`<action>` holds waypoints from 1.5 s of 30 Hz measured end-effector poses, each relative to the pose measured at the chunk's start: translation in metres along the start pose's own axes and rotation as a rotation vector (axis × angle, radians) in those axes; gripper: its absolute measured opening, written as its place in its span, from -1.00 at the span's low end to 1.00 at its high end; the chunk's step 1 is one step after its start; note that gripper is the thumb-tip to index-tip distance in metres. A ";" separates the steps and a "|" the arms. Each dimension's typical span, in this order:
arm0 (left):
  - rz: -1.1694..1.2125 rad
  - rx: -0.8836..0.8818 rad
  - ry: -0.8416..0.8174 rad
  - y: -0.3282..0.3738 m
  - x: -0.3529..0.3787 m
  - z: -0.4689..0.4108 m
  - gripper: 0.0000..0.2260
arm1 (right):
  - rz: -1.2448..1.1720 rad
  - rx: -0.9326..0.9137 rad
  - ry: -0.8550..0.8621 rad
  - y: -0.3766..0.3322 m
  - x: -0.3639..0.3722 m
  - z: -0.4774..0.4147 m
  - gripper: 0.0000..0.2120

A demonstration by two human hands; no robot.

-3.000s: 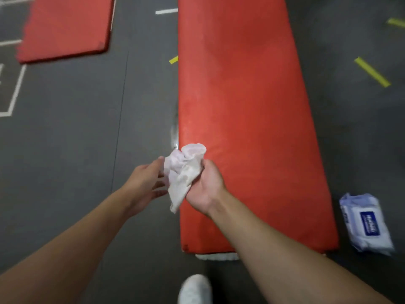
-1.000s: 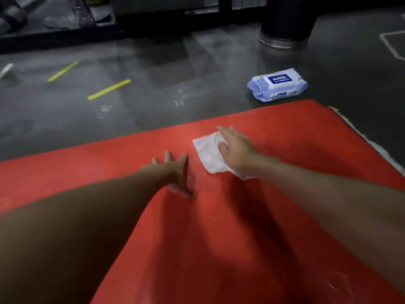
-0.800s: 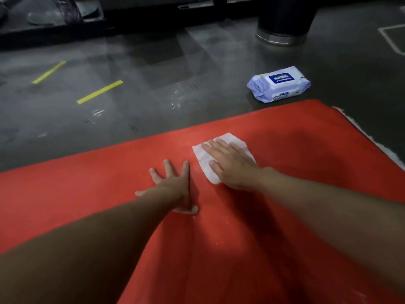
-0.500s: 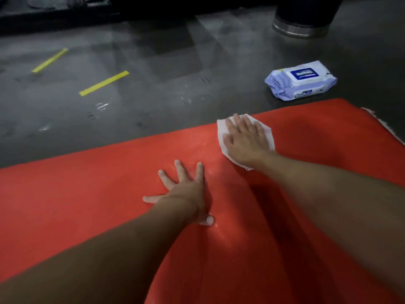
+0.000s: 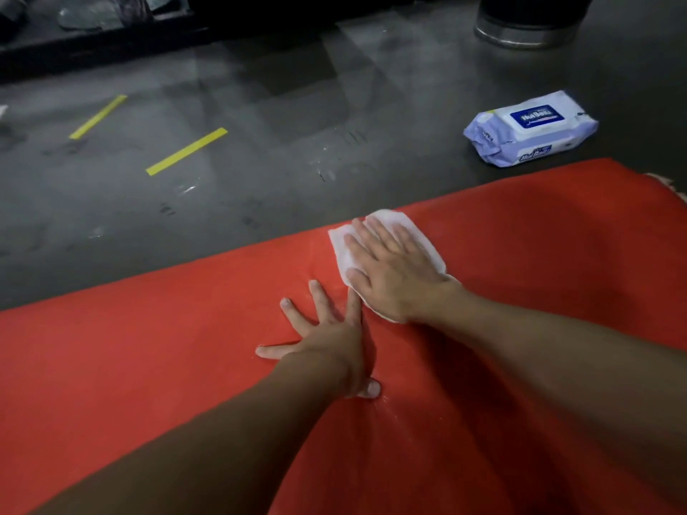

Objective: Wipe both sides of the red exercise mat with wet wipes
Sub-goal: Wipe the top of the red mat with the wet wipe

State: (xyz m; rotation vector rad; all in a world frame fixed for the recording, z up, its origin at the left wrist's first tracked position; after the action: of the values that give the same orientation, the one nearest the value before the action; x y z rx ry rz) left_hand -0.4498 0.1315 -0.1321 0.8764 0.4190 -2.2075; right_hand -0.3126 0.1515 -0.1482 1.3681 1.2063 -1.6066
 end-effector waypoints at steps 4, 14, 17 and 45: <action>0.001 -0.004 0.010 -0.003 0.001 -0.001 0.19 | 0.055 0.090 -0.005 0.038 -0.021 -0.006 -0.40; 0.024 0.012 0.033 -0.006 0.003 -0.003 0.20 | 0.017 0.159 0.068 0.043 -0.033 0.009 -0.43; 0.021 0.020 0.042 -0.006 0.003 -0.006 0.21 | -0.025 0.180 0.064 0.015 -0.012 0.017 -0.40; -0.009 -0.072 0.201 -0.006 0.002 0.002 0.16 | 0.046 0.216 0.084 0.018 -0.019 0.074 -0.42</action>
State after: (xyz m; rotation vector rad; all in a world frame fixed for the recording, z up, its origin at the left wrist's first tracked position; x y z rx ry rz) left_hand -0.4556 0.1336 -0.1318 1.0628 0.5943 -2.1063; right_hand -0.3164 0.0747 -0.1329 1.6013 1.0647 -1.7008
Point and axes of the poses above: each hand's wrist, its own z-axis away from the middle knuckle, its own x-axis out of the palm, y = z × x, the point moved 9 cm from there along -z, towards the middle knuckle, and after that the axes turned 7 degrees about -z, right-handed, at the moved point
